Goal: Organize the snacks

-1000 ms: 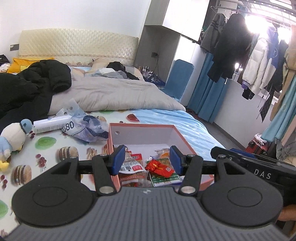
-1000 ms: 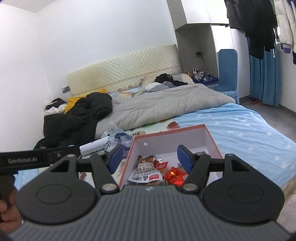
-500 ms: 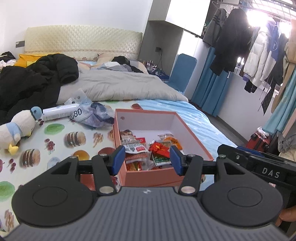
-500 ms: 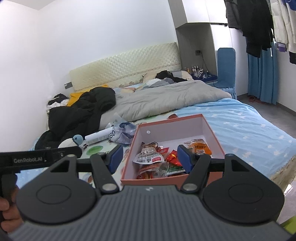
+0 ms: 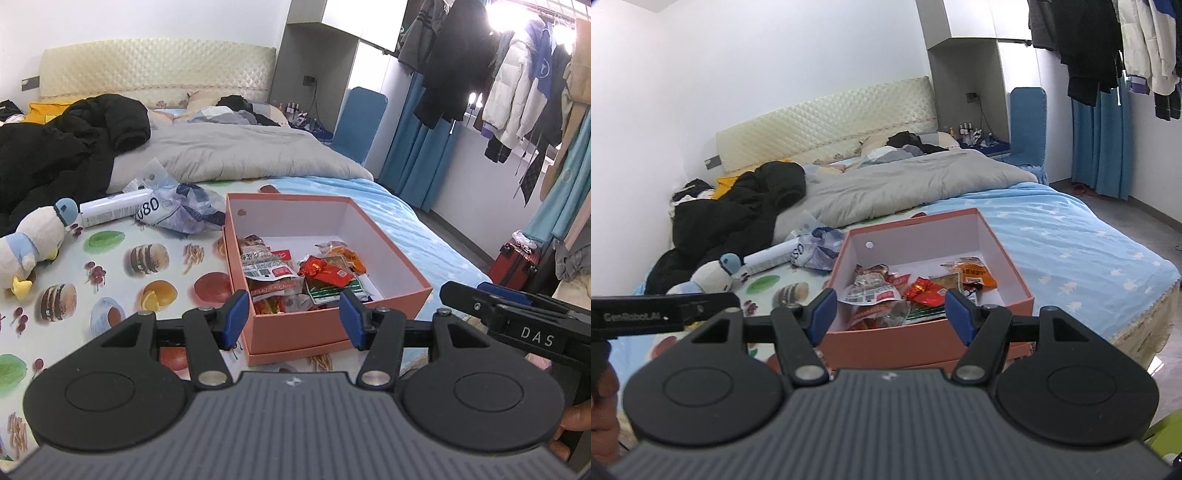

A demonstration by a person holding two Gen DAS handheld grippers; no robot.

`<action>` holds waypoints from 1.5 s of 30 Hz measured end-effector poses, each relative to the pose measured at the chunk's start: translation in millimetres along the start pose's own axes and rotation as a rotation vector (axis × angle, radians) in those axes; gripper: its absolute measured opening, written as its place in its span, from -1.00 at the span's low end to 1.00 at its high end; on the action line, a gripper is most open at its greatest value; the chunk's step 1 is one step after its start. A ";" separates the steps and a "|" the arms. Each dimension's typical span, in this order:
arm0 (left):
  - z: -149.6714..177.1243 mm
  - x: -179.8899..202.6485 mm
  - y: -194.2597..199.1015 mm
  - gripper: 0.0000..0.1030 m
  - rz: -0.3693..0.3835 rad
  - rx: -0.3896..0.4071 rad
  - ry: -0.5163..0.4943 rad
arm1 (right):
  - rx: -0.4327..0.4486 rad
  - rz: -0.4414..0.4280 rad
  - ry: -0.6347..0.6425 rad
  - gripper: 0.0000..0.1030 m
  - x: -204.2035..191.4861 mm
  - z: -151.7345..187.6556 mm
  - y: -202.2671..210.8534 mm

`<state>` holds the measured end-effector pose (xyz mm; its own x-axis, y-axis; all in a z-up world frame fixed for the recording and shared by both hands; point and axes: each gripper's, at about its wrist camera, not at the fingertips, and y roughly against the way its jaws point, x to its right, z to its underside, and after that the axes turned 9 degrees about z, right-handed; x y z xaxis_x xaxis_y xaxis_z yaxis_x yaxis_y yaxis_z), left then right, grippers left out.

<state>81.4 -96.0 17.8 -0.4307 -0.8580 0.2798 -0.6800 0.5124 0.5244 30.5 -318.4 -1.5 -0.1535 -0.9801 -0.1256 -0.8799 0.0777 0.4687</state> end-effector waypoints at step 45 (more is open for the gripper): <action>-3.3 -14.0 -23.6 0.93 -0.067 -0.007 -0.006 | -0.025 0.036 -0.014 0.96 2.9 3.8 -24.5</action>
<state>105.5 -96.1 4.2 -0.3879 -0.8902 0.2388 -0.7036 0.4533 0.5472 50.0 -322.4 -16.6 -0.1912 -0.9742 -0.1202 -0.8624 0.1083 0.4945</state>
